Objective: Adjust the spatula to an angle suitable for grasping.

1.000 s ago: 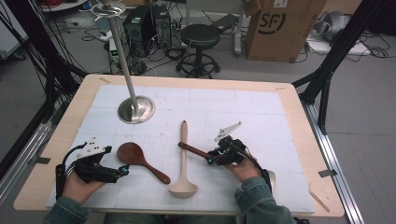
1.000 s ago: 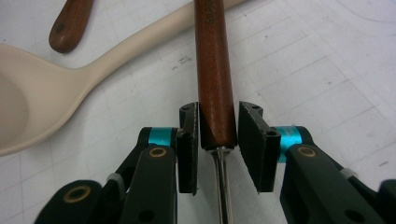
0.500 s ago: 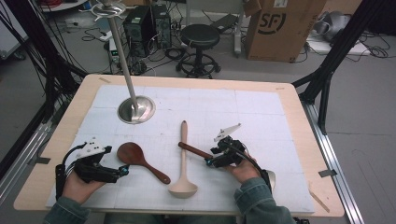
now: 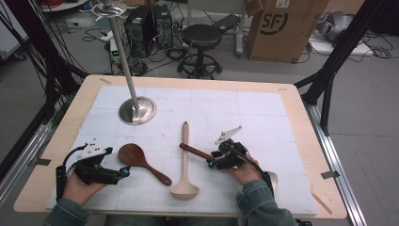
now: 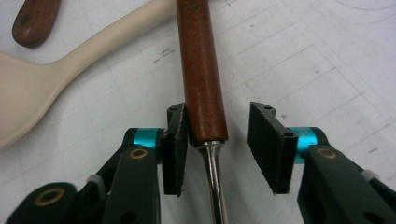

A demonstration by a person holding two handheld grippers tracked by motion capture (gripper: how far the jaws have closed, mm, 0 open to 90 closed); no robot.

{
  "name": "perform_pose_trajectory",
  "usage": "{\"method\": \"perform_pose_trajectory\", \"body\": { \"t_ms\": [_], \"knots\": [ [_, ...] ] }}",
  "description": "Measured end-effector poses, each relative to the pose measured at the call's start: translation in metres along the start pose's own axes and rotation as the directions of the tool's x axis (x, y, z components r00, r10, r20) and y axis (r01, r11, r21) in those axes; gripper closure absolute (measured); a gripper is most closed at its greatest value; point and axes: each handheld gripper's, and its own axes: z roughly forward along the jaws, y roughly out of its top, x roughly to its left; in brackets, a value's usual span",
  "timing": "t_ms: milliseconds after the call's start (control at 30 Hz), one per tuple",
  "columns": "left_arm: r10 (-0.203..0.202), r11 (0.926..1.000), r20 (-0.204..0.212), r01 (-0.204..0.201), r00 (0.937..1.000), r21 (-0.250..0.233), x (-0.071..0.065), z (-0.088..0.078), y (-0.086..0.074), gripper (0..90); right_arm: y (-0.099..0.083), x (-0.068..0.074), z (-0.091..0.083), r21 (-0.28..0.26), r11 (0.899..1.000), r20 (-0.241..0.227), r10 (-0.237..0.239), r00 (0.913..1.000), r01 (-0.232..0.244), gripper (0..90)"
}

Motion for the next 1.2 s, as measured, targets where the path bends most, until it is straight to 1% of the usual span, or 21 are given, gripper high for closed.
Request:
{"method": "perform_pose_trajectory", "body": {
  "t_ms": [133,200,300,333,400,567,600,733,867,967,1067,1200],
  "knots": [
    [0.003,1.0,0.0,-0.003,1.0,0.002,0.0,0.0,0.0,1.7,0.001,0.002,0.001,0.003,1.0,-0.006,-0.012,0.9999,0.012,65.5],
    [0.003,1.0,0.0,-0.003,1.0,0.002,0.0,0.0,0.0,1.7,0.002,0.002,0.001,0.005,1.0,-0.02,-0.016,0.9997,0.016,71.0],
    [0.001,1.0,-0.002,-0.001,1.0,0.0,0.0,0.0,0.0,1.7,0.002,0.002,0.002,0.006,1.0,-0.027,-0.016,0.9995,0.016,71.8],
    [0.002,1.0,-0.002,-0.002,1.0,0.002,0.0,0.0,0.0,1.7,0.002,0.002,0.001,0.01,1.0,-0.032,-0.003,0.9995,0.004,72.0],
    [0.002,1.0,-0.001,-0.002,1.0,0.002,0.0,0.0,0.0,1.7,0.002,0.0,0.002,0.004,1.0,-0.036,0.0,0.9993,0.0,72.2],
    [-0.002,1.0,-0.002,0.002,1.0,0.0,0.0,0.0,0.0,1.6,0.003,-0.002,-0.001,0.001,0.999,-0.042,0.038,0.9984,-0.038,72.3],
    [-0.002,1.0,-0.002,0.002,1.0,0.0,0.0,0.0,0.0,1.7,0.003,-0.003,-0.002,-0.004,0.999,-0.038,0.041,0.9984,-0.042,72.3],
    [0.001,1.0,0.0,-0.001,1.0,0.0,0.0,0.001,0.0,1.7,0.004,-0.005,-0.008,-0.037,0.997,-0.048,0.062,0.9969,-0.064,72.4],
    [0.0,1.0,0.002,0.0,1.0,0.0,0.0,0.001,0.0,1.7,0.006,-0.008,-0.016,-0.078,0.992,-0.059,0.097,0.9936,-0.101,72.6],
    [0.001,1.0,0.002,-0.001,1.0,0.002,0.0,0.001,0.0,1.7,0.009,-0.01,-0.022,-0.107,0.987,-0.064,0.113,0.9915,-0.12,72.7],
    [0.001,1.0,0.0,-0.001,1.0,0.0,0.0,0.001,0.0,1.7,0.012,-0.012,-0.028,-0.13,0.983,-0.069,0.119,0.9906,-0.127,72.8],
    [0.001,1.0,0.0,-0.001,1.0,0.001,0.0,0.001,0.0,1.7,0.018,-0.014,-0.037,-0.164,0.977,-0.064,0.126,0.99,-0.135,72.9]
  ]
}}
